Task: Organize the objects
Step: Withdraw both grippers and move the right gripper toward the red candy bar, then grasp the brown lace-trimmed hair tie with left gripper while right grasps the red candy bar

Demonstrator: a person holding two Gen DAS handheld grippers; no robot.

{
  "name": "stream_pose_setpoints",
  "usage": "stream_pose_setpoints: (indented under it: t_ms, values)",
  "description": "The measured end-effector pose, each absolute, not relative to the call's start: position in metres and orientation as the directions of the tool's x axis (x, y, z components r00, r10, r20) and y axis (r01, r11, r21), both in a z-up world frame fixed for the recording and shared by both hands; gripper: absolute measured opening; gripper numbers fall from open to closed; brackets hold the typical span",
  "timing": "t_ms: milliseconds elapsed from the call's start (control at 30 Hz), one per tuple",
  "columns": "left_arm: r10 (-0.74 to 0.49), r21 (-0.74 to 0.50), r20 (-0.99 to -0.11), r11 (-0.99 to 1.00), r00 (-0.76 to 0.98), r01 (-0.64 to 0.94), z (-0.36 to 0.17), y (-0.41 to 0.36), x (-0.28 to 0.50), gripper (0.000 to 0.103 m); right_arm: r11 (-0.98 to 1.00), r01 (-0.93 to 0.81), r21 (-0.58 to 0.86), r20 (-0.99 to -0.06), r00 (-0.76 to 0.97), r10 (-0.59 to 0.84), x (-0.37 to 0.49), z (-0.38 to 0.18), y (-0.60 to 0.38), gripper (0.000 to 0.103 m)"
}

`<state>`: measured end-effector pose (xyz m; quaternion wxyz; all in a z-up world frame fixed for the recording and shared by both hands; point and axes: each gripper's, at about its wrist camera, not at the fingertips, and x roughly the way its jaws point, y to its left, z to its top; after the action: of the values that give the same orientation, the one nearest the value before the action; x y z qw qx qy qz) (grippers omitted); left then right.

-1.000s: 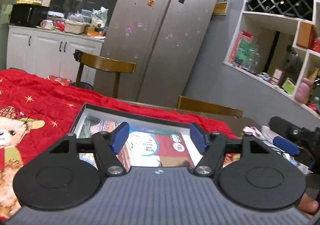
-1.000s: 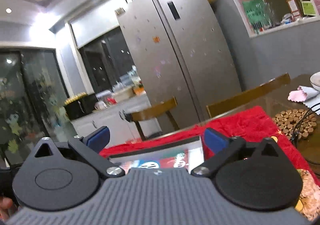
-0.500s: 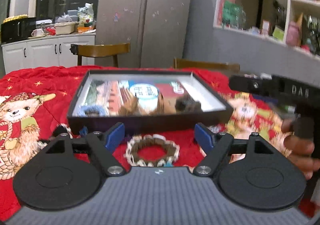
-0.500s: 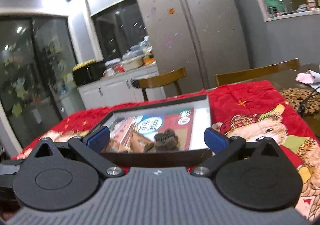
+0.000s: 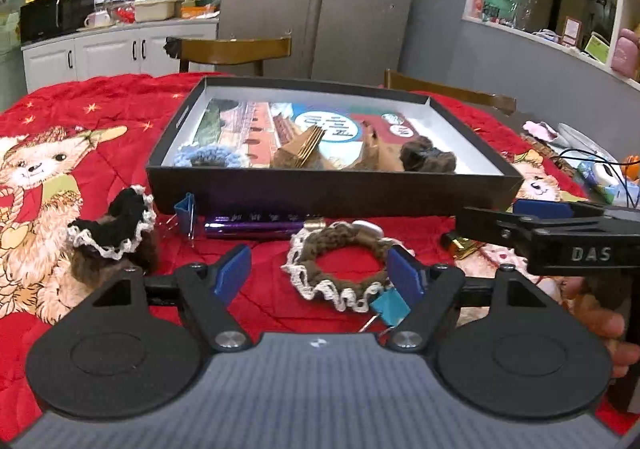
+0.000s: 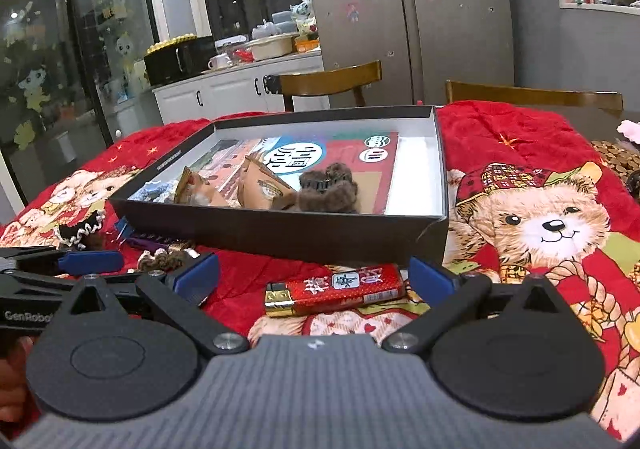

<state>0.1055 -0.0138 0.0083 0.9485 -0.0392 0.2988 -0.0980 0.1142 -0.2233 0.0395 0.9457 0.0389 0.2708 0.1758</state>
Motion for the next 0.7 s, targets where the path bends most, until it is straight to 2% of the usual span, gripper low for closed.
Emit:
stream_pose_setpoints:
  t_ms: [133,233,567,700]
  values:
    - [-0.21,-0.15,-0.576,0.977,0.79,0.151,0.004,-0.01,0.113,0.065,0.938,-0.293,0.183,-0.525,0.778,0.345,0.119,0.037,-0.226,0.103]
    - [-0.199,-0.135,-0.578,0.98,0.791,0.148,0.002,-0.012,0.114,0.061,0.937,-0.286,0.202,-0.539,0.766,0.35,0.124,0.036,-0.228,0.103]
    - [-0.194,-0.117,-0.585,0.981,0.787,0.156,0.002,-0.015,0.116,0.061,0.941,-0.285,0.184,-0.544,0.768,0.338,0.128,0.036,-0.225,0.103]
    - [-0.192,-0.106,-0.587,0.981,0.786,0.161,0.001,-0.016,0.116,0.061,0.941,-0.299,0.161,-0.564,0.754,0.336,0.129,0.035,-0.221,0.099]
